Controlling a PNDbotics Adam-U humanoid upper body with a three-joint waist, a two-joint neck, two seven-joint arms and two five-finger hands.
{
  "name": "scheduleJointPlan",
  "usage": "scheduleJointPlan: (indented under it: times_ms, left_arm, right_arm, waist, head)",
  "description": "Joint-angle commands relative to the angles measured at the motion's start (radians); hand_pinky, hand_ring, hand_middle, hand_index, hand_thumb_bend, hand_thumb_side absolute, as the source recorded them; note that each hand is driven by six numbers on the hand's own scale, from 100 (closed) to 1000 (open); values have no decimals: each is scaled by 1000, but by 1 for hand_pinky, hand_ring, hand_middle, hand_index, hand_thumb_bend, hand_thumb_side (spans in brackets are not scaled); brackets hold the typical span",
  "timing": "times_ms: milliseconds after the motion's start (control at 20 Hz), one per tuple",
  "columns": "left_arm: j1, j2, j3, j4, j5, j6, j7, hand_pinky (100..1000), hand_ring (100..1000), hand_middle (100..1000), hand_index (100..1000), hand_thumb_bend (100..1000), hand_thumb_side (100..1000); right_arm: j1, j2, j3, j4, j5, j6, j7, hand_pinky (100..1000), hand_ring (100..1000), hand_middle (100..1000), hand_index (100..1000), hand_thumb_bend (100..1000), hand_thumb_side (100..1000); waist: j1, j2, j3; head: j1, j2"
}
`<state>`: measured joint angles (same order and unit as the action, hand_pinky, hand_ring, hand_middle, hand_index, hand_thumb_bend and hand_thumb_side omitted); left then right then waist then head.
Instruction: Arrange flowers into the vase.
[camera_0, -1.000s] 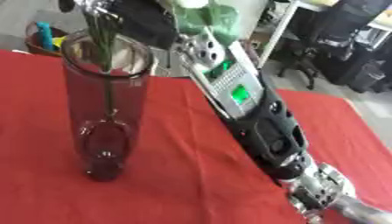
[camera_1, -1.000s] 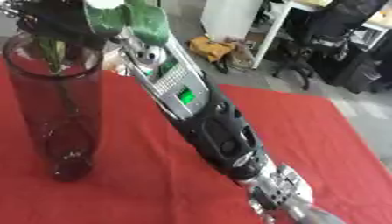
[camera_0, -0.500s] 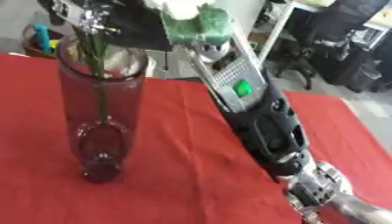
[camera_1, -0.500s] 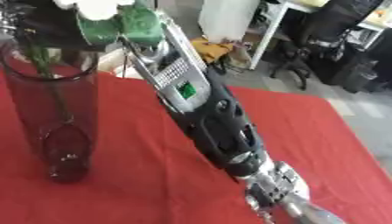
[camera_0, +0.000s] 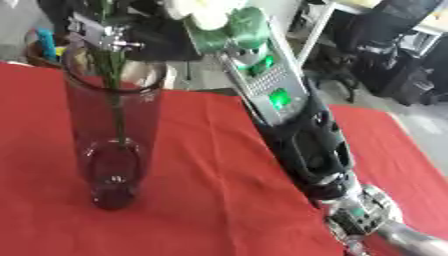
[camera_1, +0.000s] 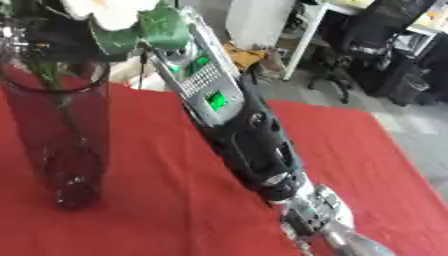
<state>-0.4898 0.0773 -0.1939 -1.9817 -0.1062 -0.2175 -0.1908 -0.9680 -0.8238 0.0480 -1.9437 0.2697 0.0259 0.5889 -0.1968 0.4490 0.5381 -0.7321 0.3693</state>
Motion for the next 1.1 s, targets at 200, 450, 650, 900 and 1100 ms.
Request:
scheduleJointPlan:
  times_ms: [200,450,650,900,1100]
  left_arm:
    - [-2,-2,-11,-18,8,1,-3,623,458,682,785,123,1000]
    - [-1,-2,-10,-18,7,4,-4,622,459,682,785,123,1000]
    - [-3,-2,-10,-18,6,5,-5,622,459,683,785,124,1000]
    - [-3,-1,-11,-18,6,7,-6,622,460,684,786,125,1000]
    - [-3,-1,-12,-18,4,10,-8,623,460,685,785,125,1000]
  right_arm:
    - [-12,-39,-28,-18,-24,-18,26,878,986,152,695,100,1000]
    - [-4,-44,-31,-21,-21,-31,39,880,996,171,729,100,1000]
    - [4,-42,-29,-17,-13,-46,57,893,1000,220,785,160,1000]
    - [3,-45,-18,10,-16,-66,80,904,1000,268,809,206,1000]
    - [7,-45,-16,26,-17,-73,82,914,1000,283,822,226,1000]
  waist:
    - [16,-34,-7]
    - [12,-36,-12]
    - [7,-36,-12]
    - [3,-37,-14]
    - [0,-36,-18]
  head:
    - [8,4]
    - [14,5]
    - [17,4]
    - [16,6]
    - [17,7]
